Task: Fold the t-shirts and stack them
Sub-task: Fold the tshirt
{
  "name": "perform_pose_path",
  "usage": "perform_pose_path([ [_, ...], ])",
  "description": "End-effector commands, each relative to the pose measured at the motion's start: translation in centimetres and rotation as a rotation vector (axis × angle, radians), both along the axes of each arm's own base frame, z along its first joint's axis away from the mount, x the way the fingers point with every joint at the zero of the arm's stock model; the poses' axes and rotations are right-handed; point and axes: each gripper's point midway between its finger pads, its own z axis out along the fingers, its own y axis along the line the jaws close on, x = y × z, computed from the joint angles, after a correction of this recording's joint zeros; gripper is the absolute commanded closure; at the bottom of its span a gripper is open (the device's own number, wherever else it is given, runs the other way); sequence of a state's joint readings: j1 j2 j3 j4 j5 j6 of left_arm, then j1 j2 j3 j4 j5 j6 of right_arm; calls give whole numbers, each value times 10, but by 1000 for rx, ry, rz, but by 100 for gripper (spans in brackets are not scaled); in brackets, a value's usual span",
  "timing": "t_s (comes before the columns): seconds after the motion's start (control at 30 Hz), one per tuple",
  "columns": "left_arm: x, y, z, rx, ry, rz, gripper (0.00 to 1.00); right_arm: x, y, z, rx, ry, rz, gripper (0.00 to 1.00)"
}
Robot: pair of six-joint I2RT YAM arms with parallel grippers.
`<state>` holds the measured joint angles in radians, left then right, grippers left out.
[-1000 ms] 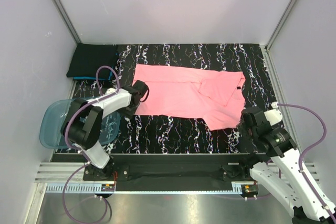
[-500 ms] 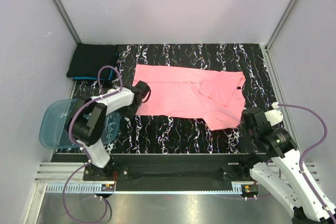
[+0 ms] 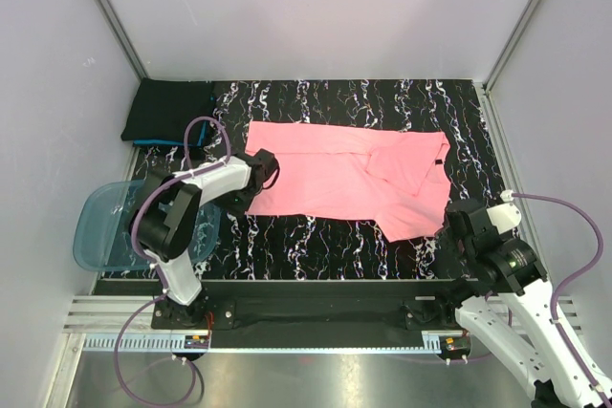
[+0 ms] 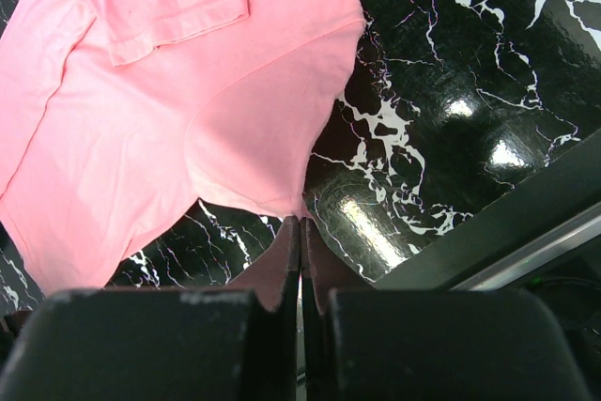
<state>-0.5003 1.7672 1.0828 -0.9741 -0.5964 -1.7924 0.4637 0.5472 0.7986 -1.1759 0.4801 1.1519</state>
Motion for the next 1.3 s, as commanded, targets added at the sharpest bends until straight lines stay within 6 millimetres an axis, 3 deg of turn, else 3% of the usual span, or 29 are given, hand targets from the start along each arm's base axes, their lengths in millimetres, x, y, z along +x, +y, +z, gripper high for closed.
perform_pose_path([
  [0.0, 4, 3, 11, 52, -25, 18, 56, 3, -6, 15, -10, -49, -27, 100],
  [0.23, 2, -6, 4, 51, -15, 2, 54, 6, -2, 14, 1, -48, -14, 100],
  [0.5, 4, -6, -2, 54, -16, -8, 60, 4, -6, 21, -12, -64, -19, 100],
  [0.8, 15, -13, -6, 11, -64, -67, 92, 4, -6, 22, -11, -66, -17, 100],
  [0.83, 15, -14, -6, 8, -66, -76, 100, 4, -6, 21, -11, -68, -19, 100],
  [0.87, 15, -15, -7, 4, -64, -85, 100, 4, -6, 21, -10, -67, -19, 100],
  [0.97, 12, -12, 1, 10, -59, -92, 100, 6, -4, 19, -10, -62, -17, 100],
  [1.13, 17, -8, 34, 32, -105, -117, 100, 13, -7, 17, -55, -47, -21, 100],
  [1.27, 22, -6, 53, 67, -96, -161, 100, 23, -15, 32, -127, -68, -39, 100],
])
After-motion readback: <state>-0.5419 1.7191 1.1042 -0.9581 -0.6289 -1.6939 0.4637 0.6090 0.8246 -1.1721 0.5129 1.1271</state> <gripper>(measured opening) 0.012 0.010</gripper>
